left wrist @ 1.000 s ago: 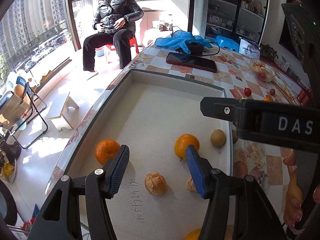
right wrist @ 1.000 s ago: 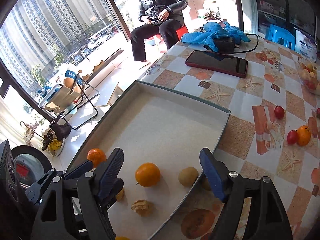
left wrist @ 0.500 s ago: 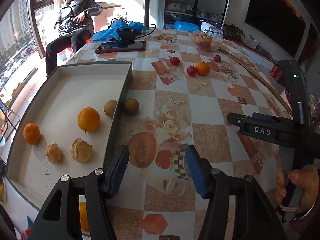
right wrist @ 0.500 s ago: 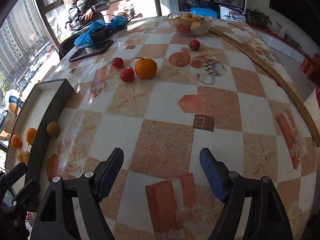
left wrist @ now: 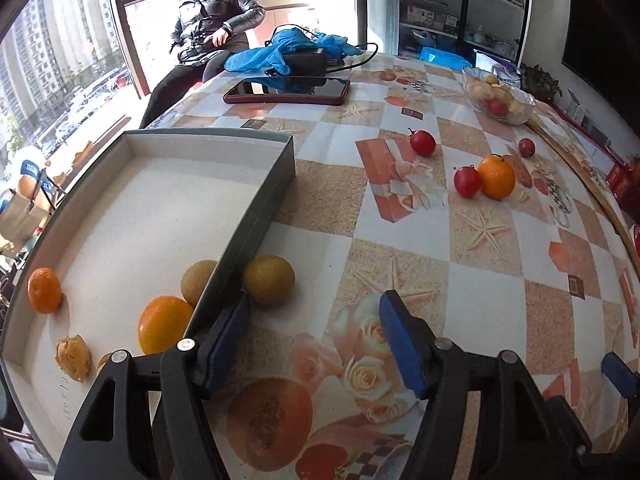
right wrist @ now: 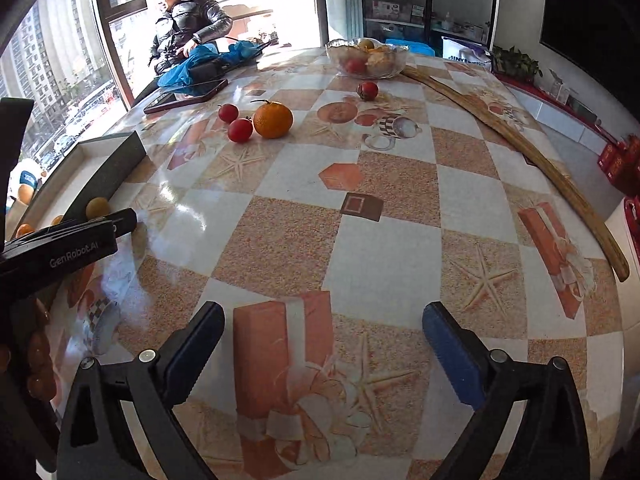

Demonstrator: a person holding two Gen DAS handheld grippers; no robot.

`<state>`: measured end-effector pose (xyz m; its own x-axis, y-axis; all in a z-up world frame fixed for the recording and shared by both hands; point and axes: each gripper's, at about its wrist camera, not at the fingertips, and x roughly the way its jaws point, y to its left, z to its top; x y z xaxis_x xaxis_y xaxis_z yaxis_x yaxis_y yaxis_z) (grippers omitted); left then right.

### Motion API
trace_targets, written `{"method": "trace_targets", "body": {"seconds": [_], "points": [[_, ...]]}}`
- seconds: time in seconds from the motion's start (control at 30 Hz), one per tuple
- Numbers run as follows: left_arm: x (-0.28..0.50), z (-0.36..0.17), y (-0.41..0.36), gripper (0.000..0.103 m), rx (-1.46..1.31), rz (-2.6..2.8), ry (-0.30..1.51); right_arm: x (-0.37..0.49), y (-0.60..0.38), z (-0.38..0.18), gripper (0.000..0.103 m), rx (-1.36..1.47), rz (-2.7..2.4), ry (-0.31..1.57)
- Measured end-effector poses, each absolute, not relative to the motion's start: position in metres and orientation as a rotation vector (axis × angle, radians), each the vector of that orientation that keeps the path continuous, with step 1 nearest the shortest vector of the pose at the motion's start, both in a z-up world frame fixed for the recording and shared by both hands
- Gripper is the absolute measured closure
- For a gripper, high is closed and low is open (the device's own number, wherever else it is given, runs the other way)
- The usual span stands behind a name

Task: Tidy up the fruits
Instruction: 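Move both open grippers from the tray back over the table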

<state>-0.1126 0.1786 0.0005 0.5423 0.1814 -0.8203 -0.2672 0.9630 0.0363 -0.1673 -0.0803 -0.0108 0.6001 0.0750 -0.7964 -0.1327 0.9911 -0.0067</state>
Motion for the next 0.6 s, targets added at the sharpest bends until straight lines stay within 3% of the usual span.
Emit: {"method": "trace_targets", "body": {"seconds": [0.03,0.07,0.1,0.13,0.17,0.6], "points": [[-0.108,0.0,0.178,0.033,-0.104,0.273,0.958,-0.168,-0.082,-0.01,0.003,-0.058,0.126,0.916],[-0.105,0.0,0.178,0.046,-0.118,0.267,0.955,-0.168,-0.083,-0.01,0.003,-0.05,0.132,0.912],[-0.104,0.001,0.178,0.05,-0.116,0.267,0.947,-0.168,-0.084,-0.01,0.003,-0.045,0.136,0.909],[-0.104,0.002,0.177,0.081,-0.122,0.236,0.955,-0.17,-0.084,-0.01,0.003,-0.04,0.139,0.906],[-0.106,0.002,0.177,0.101,-0.138,0.198,0.964,-0.17,-0.085,-0.01,0.003,-0.035,0.141,0.903],[-0.173,0.003,0.172,0.101,-0.183,-0.011,0.945,-0.172,-0.086,-0.01,0.001,-0.018,0.148,0.894]]}}
